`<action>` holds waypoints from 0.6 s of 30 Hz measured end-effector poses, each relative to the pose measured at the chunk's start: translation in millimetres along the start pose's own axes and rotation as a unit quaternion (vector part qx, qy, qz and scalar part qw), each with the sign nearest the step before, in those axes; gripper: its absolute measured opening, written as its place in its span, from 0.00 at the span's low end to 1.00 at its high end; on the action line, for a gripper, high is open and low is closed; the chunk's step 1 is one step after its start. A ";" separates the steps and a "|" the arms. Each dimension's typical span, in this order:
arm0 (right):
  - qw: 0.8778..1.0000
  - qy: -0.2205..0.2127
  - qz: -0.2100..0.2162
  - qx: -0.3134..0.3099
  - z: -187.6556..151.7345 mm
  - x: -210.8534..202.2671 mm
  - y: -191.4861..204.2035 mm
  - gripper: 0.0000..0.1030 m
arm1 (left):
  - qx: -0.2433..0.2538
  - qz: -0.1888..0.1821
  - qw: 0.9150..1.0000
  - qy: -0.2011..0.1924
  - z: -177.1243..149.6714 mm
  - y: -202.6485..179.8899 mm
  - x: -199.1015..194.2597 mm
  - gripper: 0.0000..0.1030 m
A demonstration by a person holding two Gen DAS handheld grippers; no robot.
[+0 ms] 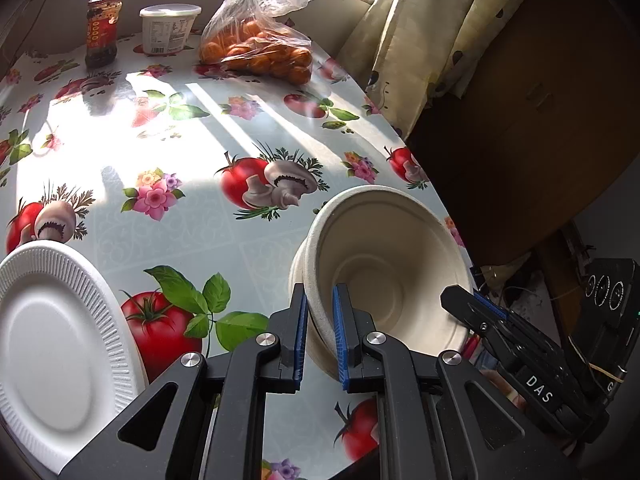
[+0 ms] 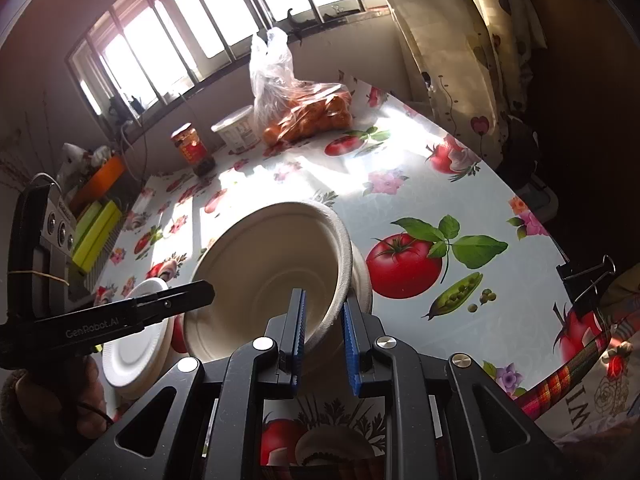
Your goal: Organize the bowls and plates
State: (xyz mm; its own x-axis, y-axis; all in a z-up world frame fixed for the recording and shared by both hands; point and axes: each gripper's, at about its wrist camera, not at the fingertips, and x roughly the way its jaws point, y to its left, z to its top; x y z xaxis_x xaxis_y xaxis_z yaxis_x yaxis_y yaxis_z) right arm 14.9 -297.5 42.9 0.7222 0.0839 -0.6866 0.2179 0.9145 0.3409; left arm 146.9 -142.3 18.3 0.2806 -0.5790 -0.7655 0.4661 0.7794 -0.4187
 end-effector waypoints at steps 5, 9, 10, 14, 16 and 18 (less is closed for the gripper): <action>1.000 0.000 -0.002 0.000 -0.1 0.5 0.0 0.17 | -0.001 0.002 1.000 0.004 -0.9 0.0 3.4 0.12; 1.000 0.001 -0.004 0.000 -2.6 2.1 -1.1 0.17 | 0.001 0.005 1.000 0.004 -2.0 -0.7 4.9 0.12; 1.000 0.001 -0.003 0.000 -2.7 2.2 -1.2 0.17 | 0.000 0.005 1.000 0.004 -2.0 -0.4 4.8 0.12; 1.000 0.001 -0.003 0.000 -3.1 2.3 -1.4 0.17 | -0.001 0.005 1.000 0.003 -1.7 -0.8 4.6 0.12; 1.000 0.001 -0.004 0.000 -3.2 2.5 -1.5 0.17 | 0.000 0.007 1.000 0.002 -2.1 -1.1 4.4 0.12; 1.000 0.001 -0.004 0.000 -2.9 2.3 -0.8 0.17 | -0.001 0.007 1.000 0.002 -2.4 -0.8 4.3 0.12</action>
State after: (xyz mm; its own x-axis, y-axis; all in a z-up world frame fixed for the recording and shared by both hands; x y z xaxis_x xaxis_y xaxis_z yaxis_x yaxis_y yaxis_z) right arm 14.4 -296.8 39.2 0.7197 0.0771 -0.6900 0.2237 0.9151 0.3356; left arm 145.7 -144.9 14.2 0.2835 -0.5678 -0.7728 0.4599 0.7877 -0.4100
